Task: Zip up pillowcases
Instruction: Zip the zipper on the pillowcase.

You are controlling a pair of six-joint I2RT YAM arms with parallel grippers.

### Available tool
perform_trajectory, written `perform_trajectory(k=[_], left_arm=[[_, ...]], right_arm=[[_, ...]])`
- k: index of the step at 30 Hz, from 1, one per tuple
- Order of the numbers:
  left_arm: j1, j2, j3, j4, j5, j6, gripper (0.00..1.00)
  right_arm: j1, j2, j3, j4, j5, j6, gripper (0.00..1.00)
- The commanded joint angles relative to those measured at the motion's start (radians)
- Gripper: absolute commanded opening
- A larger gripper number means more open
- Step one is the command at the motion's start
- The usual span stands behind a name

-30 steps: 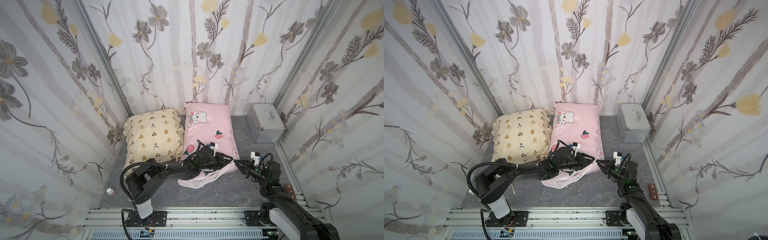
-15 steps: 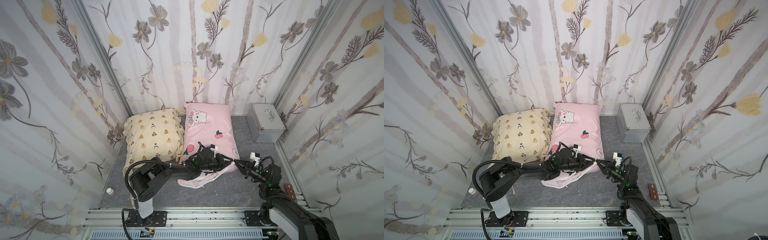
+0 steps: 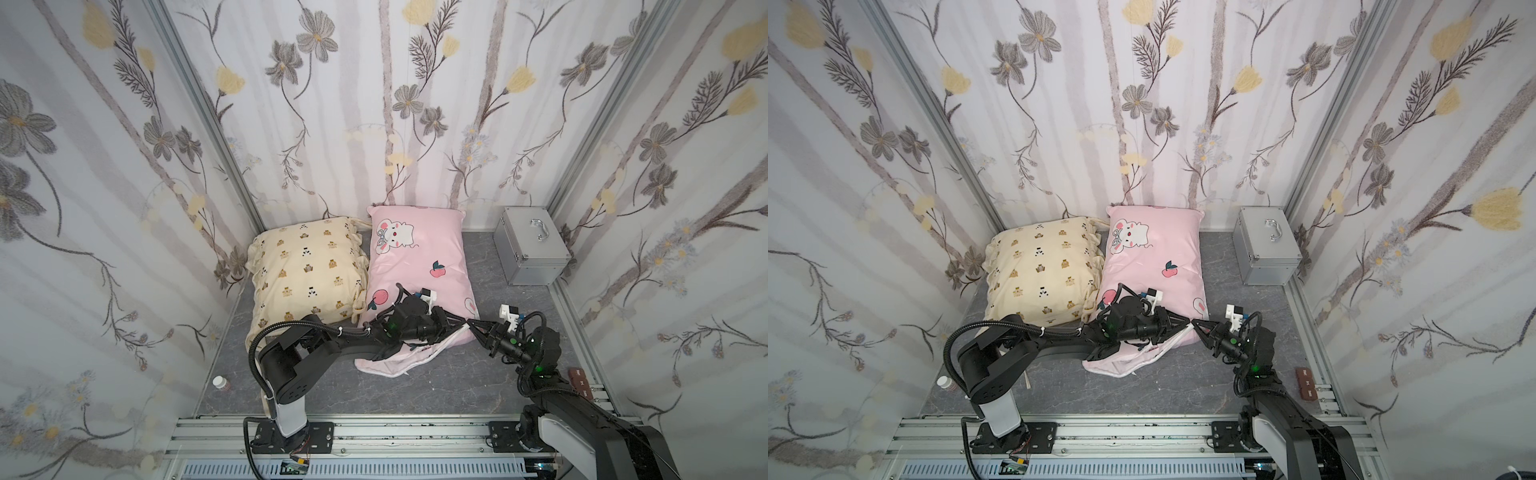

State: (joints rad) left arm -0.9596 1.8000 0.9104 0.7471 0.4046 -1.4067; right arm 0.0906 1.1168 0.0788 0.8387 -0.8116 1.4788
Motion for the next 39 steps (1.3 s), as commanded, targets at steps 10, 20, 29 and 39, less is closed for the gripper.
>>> perform_trajectory(k=[10, 20, 29, 39], left_arm=[[-0.001, 0.020, 0.029, 0.009, 0.019, -0.007, 0.12], [-0.001, 0.015, 0.043, -0.043, 0.017, 0.027, 0.00], [0.001, 0.011, -0.003, -0.067, 0.007, 0.049, 0.00], [0.007, -0.076, -0.103, -0.237, -0.040, 0.155, 0.00]], right_arm=[[0.000, 0.001, 0.014, 0.033, 0.009, -0.010, 0.00], [0.001, 0.001, 0.008, 0.044, 0.006, -0.005, 0.00], [-0.039, -0.071, 0.010, -0.001, 0.017, -0.015, 0.00], [-0.121, -0.227, 0.054, -0.246, 0.012, -0.100, 0.00]])
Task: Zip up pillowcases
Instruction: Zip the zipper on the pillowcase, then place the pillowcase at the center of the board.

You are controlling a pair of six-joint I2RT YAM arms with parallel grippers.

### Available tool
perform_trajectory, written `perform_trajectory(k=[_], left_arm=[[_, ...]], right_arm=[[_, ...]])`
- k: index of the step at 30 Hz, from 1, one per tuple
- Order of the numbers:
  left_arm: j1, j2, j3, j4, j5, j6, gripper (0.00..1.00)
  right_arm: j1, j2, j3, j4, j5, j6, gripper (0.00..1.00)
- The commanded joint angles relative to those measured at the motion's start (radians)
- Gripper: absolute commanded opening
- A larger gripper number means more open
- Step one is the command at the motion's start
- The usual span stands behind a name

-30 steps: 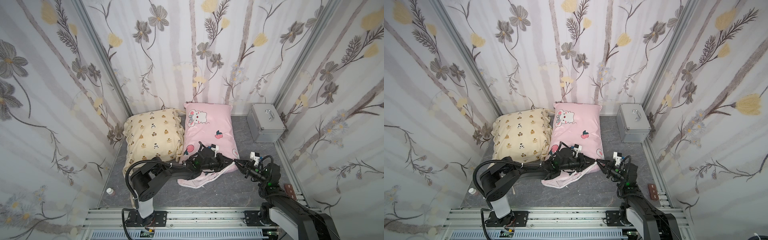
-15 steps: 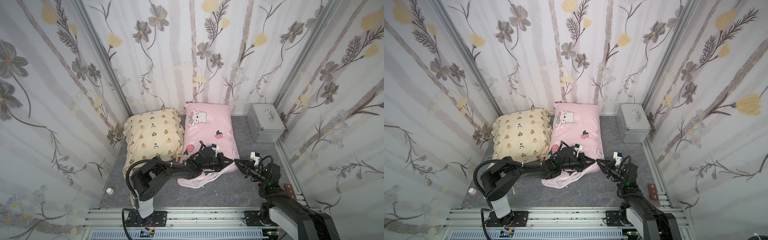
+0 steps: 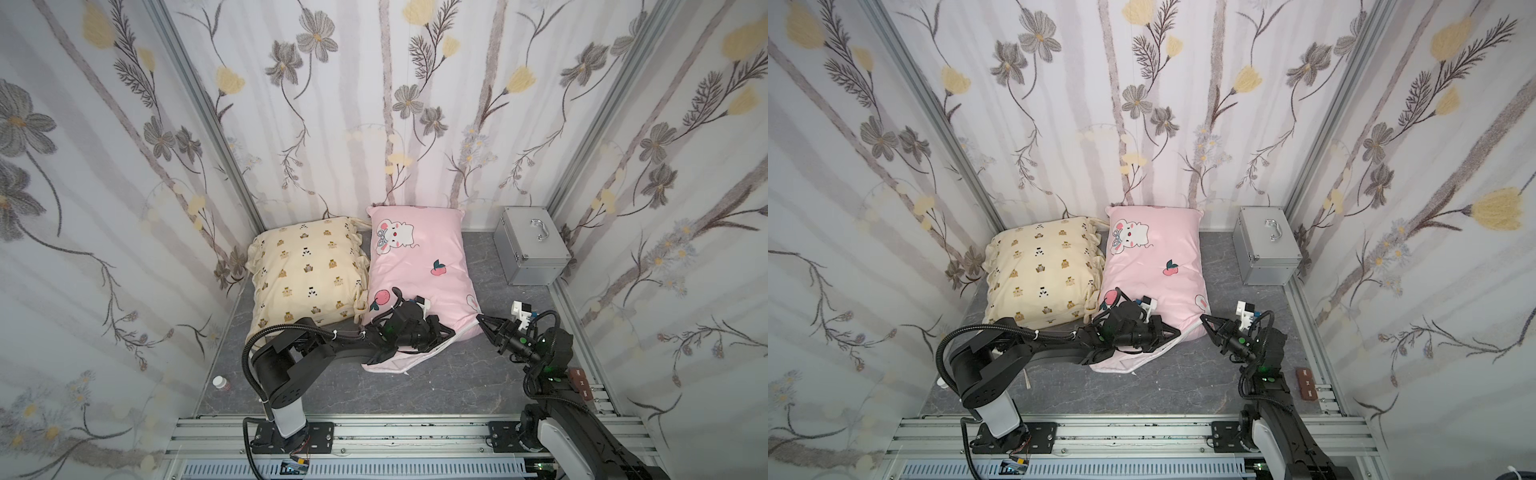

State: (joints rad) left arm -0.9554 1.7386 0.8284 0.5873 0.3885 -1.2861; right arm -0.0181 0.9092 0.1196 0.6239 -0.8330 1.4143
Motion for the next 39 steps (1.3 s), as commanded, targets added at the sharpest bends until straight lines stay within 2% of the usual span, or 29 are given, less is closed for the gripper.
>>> perform_trajectory(k=[1, 5, 10, 18, 28, 35, 39], left_arm=[[0.004, -0.022, -0.033, -0.082, -0.024, 0.036, 0.00], [0.021, -0.080, -0.090, -0.167, -0.038, 0.074, 0.00], [0.057, -0.186, -0.165, -0.357, -0.083, 0.156, 0.00], [0.107, -0.270, -0.239, -0.532, -0.088, 0.224, 0.00], [0.160, -0.408, -0.326, -0.756, -0.094, 0.297, 0.00], [0.192, -0.466, -0.346, -0.876, -0.108, 0.355, 0.00], [0.232, -0.519, -0.260, -1.069, -0.141, 0.460, 0.00]], right_arm=[[-0.019, -0.029, 0.014, -0.041, 0.033, -0.036, 0.00], [-0.041, -0.055, 0.026, -0.090, 0.028, -0.057, 0.00], [-0.056, -0.075, 0.098, -0.233, 0.051, -0.157, 0.00], [-0.060, -0.057, 0.226, -0.399, 0.090, -0.284, 0.00], [-0.075, 0.034, 0.400, -0.466, 0.147, -0.373, 0.00], [-0.075, 0.072, 0.508, -0.584, 0.205, -0.476, 0.00], [-0.075, 0.088, 0.584, -0.722, 0.257, -0.575, 0.00]])
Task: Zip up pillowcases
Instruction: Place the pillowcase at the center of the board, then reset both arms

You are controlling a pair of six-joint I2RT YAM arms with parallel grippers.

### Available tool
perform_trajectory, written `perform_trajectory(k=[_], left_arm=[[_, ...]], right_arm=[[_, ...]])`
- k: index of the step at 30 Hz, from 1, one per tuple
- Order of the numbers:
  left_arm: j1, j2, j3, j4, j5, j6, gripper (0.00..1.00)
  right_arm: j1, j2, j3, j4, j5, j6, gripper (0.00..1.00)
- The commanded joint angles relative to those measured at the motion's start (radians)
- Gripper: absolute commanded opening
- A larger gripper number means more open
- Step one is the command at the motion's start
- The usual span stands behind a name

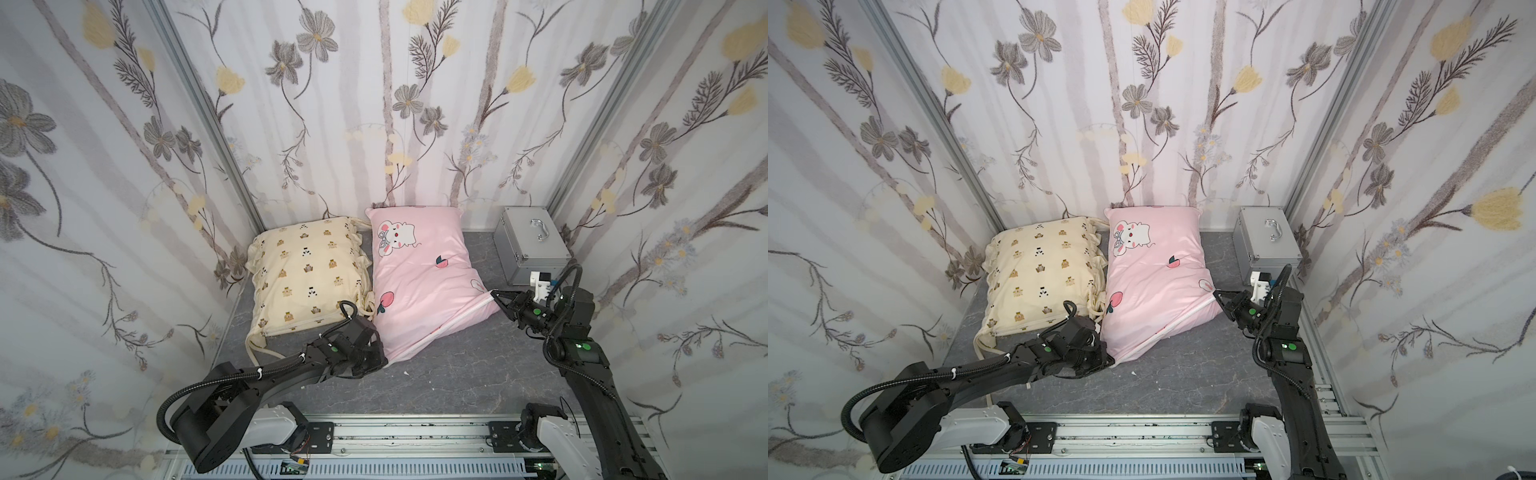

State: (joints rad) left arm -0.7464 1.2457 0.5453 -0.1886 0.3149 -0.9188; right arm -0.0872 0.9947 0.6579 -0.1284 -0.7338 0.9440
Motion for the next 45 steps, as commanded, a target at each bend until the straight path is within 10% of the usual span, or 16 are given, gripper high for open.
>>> perform_trajectory(k=[1, 6, 8, 9, 10, 15, 23, 37, 45], left_arm=[[0.045, -0.041, 0.016, -0.305, -0.055, 0.102, 0.00], [0.075, -0.058, 0.023, -0.284, -0.039, 0.105, 0.00], [0.077, -0.076, 0.062, -0.315, -0.070, 0.124, 0.07], [0.083, -0.087, 0.090, -0.345, -0.091, 0.140, 0.24], [0.091, -0.102, 0.121, -0.382, -0.115, 0.162, 0.45], [0.184, -0.171, 0.241, -0.480, -0.349, 0.280, 1.00], [0.445, -0.168, 0.196, -0.089, -0.900, 0.693, 1.00], [0.754, 0.115, -0.161, 0.887, -0.590, 0.886, 1.00], [0.780, 0.153, -0.092, 0.788, -0.482, 0.894, 1.00]], right_arm=[[-0.006, 0.002, 0.060, 0.008, 0.174, -0.127, 0.00], [-0.007, 0.008, 0.080, -0.022, 0.191, -0.149, 0.05], [-0.002, 0.026, 0.122, -0.065, 0.193, -0.193, 0.52], [-0.002, 0.039, 0.162, -0.136, 0.233, -0.259, 0.86], [0.001, 0.052, 0.217, -0.226, 0.311, -0.338, 0.99], [0.010, 0.108, 0.315, -0.327, 0.644, -0.597, 1.00], [0.030, 0.232, -0.077, 0.477, 0.872, -0.789, 1.00], [0.068, 0.483, -0.417, 1.314, 0.844, -0.865, 1.00], [0.063, 0.517, -0.478, 1.465, 0.865, -0.848, 1.00]])
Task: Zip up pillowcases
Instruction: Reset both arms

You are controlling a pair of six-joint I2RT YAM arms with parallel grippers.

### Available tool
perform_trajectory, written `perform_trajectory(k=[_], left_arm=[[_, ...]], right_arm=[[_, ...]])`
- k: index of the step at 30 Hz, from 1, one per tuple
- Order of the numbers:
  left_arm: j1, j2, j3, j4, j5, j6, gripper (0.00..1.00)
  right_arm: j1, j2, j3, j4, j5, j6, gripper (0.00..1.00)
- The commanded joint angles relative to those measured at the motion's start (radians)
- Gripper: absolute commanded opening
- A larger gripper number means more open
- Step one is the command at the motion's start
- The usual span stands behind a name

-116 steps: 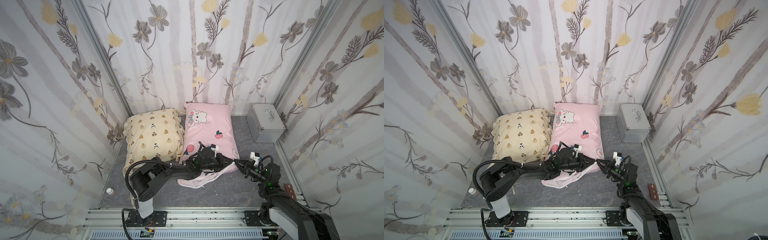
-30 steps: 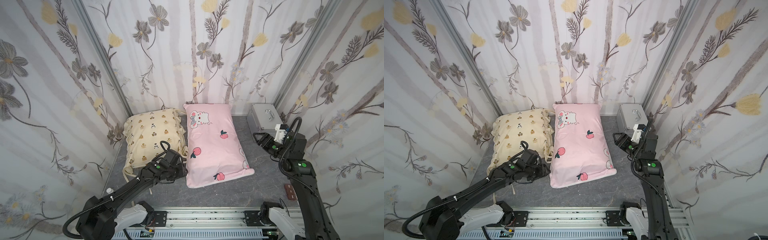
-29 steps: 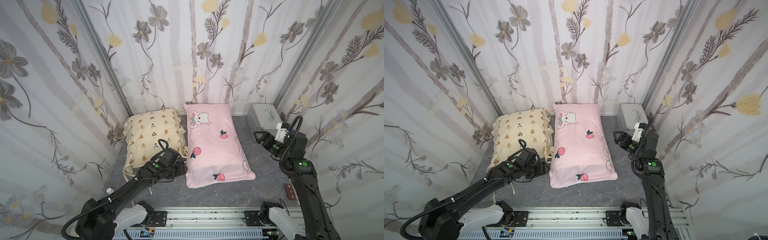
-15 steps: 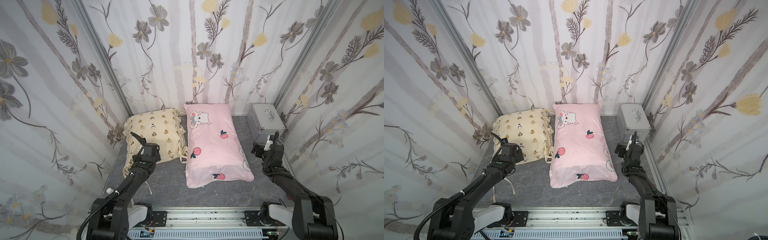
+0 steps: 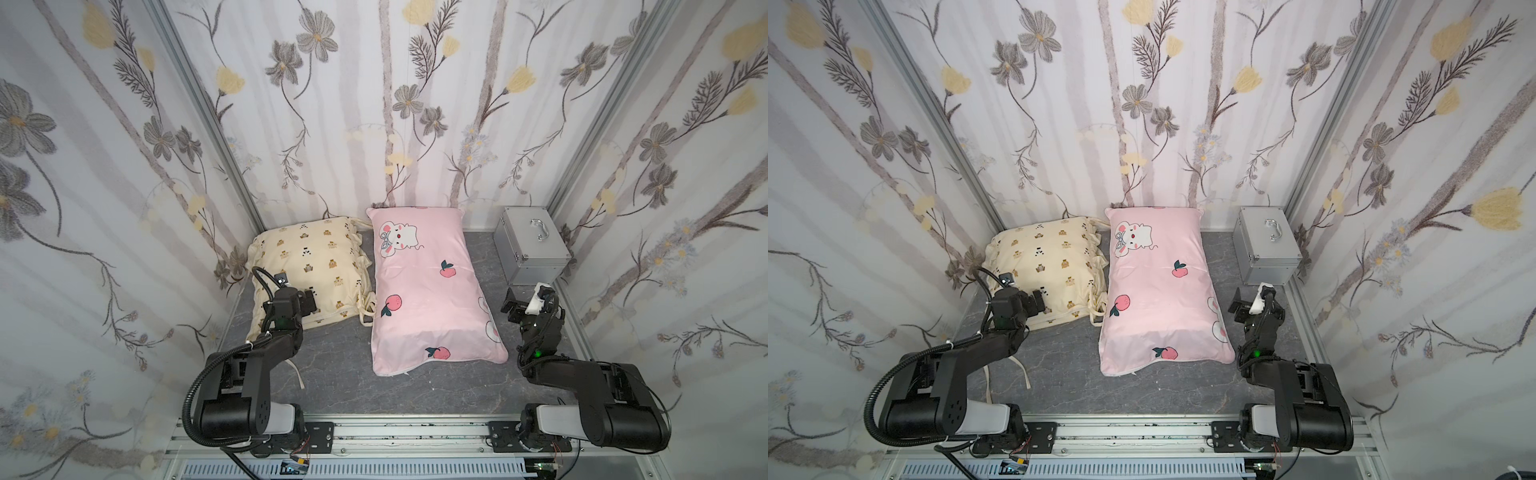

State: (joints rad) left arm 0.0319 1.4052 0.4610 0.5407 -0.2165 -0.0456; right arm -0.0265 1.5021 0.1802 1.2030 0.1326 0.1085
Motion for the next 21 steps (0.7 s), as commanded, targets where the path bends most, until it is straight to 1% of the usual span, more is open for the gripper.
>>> perform_trajectory(k=[1, 2, 3, 5, 6, 7, 8, 10, 12, 13, 14, 15, 16, 17, 18, 19, 20, 21], left_arm=[[0.002, -0.007, -0.007, 0.055, 0.053, 0.022, 1.00], [0.002, -0.007, -0.007, 0.057, 0.060, 0.023, 1.00], [0.004, -0.009, -0.014, 0.075, 0.076, -0.002, 1.00], [0.006, 0.022, -0.052, 0.218, 0.129, -0.036, 1.00], [0.004, 0.045, -0.018, 0.159, 0.115, -0.045, 1.00], [0.006, 0.097, 0.014, 0.162, 0.093, -0.048, 1.00], [-0.011, 0.104, 0.051, 0.086, 0.091, -0.030, 1.00], [-0.052, 0.124, 0.029, 0.158, 0.058, 0.014, 1.00], [-0.054, 0.151, -0.068, 0.344, 0.049, 0.002, 1.00], [-0.054, 0.191, -0.110, 0.502, 0.004, 0.010, 1.00], [-0.052, 0.144, -0.085, 0.359, 0.010, -0.019, 1.00], [-0.058, 0.177, -0.087, 0.425, -0.006, 0.004, 1.00], [-0.065, 0.170, -0.093, 0.430, -0.018, 0.005, 1.00], [-0.066, 0.159, -0.084, 0.382, -0.019, -0.002, 1.00], [-0.070, 0.180, -0.103, 0.466, -0.028, 0.014, 1.00], [-0.077, 0.162, -0.105, 0.435, -0.022, 0.016, 1.00], [-0.076, 0.163, -0.100, 0.426, 0.012, 0.025, 1.00], [-0.080, 0.174, -0.089, 0.429, 0.013, 0.037, 1.00]], right_arm=[[0.002, 0.004, 0.004, 0.114, -0.001, -0.012, 1.00], [0.002, 0.007, 0.004, 0.119, 0.000, -0.012, 1.00], [0.002, 0.007, 0.002, 0.125, 0.000, -0.013, 1.00], [0.002, 0.007, 0.002, 0.124, 0.000, -0.013, 1.00], [0.002, 0.007, 0.002, 0.121, 0.000, -0.013, 1.00], [0.002, 0.007, 0.003, 0.123, -0.001, -0.013, 1.00], [0.002, 0.006, 0.002, 0.124, -0.001, -0.012, 1.00], [0.002, 0.007, 0.002, 0.124, -0.001, -0.012, 1.00], [0.002, 0.007, 0.002, 0.124, 0.000, -0.013, 1.00], [0.002, 0.007, 0.002, 0.123, -0.001, -0.012, 1.00], [0.002, 0.007, 0.003, 0.123, -0.001, -0.013, 1.00], [0.002, 0.006, 0.003, 0.123, 0.001, -0.014, 1.00], [0.002, 0.007, 0.002, 0.123, 0.000, -0.013, 1.00], [0.002, 0.007, 0.002, 0.123, -0.001, -0.012, 1.00], [0.002, 0.007, 0.002, 0.122, 0.000, -0.012, 1.00], [0.002, 0.007, 0.002, 0.125, -0.001, -0.012, 1.00], [0.002, 0.006, 0.002, 0.122, -0.001, -0.013, 1.00], [0.002, 0.007, 0.003, 0.124, 0.001, -0.013, 1.00]])
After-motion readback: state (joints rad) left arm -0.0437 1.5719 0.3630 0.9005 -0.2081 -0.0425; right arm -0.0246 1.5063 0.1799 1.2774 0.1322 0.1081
